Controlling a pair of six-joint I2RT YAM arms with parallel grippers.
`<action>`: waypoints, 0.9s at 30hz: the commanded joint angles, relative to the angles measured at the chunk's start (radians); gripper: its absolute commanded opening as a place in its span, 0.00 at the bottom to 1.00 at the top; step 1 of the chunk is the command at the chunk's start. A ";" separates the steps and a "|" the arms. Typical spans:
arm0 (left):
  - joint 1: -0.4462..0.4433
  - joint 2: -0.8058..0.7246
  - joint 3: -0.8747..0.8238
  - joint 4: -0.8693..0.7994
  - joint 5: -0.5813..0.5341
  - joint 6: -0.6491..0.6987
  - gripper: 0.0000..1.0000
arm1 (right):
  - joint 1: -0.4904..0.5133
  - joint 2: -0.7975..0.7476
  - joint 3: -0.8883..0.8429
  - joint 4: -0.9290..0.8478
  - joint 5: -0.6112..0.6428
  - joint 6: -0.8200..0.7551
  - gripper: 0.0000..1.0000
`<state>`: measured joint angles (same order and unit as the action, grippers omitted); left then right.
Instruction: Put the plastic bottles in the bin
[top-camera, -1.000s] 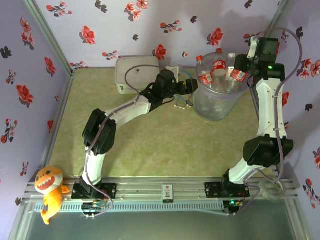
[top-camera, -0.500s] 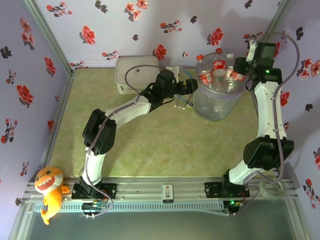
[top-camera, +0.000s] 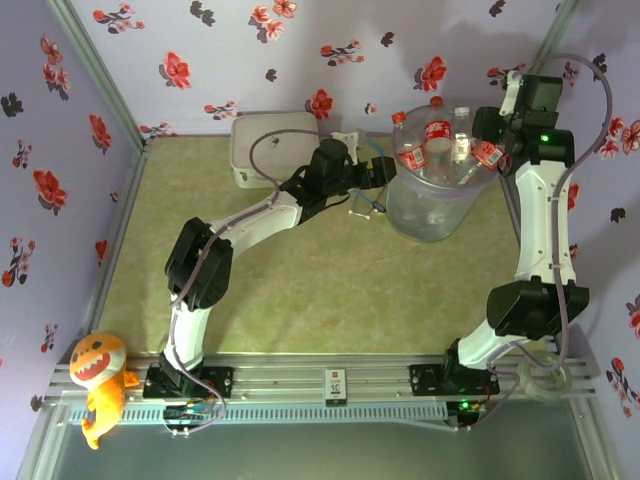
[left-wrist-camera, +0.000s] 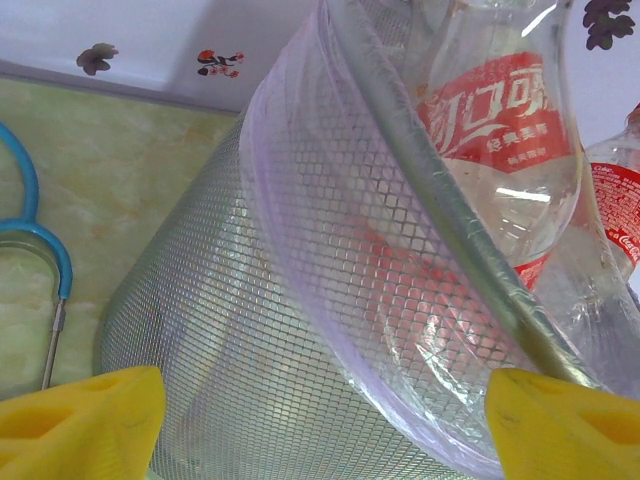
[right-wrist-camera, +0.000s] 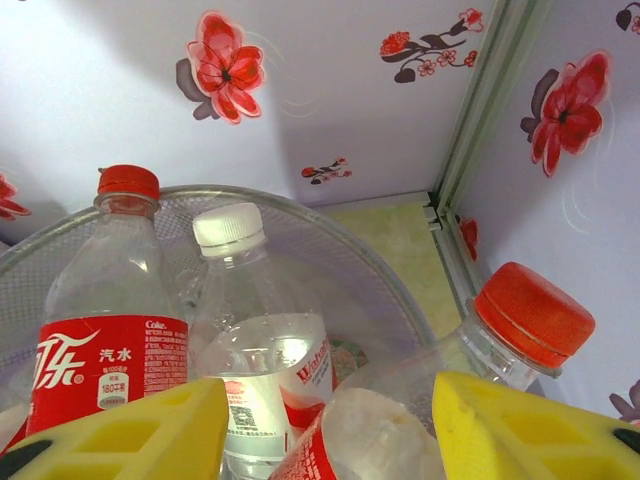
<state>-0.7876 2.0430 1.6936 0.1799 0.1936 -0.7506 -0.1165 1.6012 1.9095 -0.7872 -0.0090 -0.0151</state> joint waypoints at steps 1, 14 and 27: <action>-0.001 -0.008 -0.005 0.034 -0.008 0.000 0.84 | -0.011 0.029 0.016 -0.023 0.030 0.028 0.56; 0.003 -0.014 -0.020 0.044 -0.008 -0.007 0.84 | -0.030 0.016 -0.145 0.049 -0.053 0.070 0.54; 0.005 -0.018 -0.021 0.049 -0.008 -0.011 0.84 | -0.031 -0.034 -0.042 0.031 -0.082 0.058 0.56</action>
<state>-0.7872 2.0430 1.6810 0.2081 0.1936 -0.7551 -0.1440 1.6157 1.8206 -0.7353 -0.0643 0.0338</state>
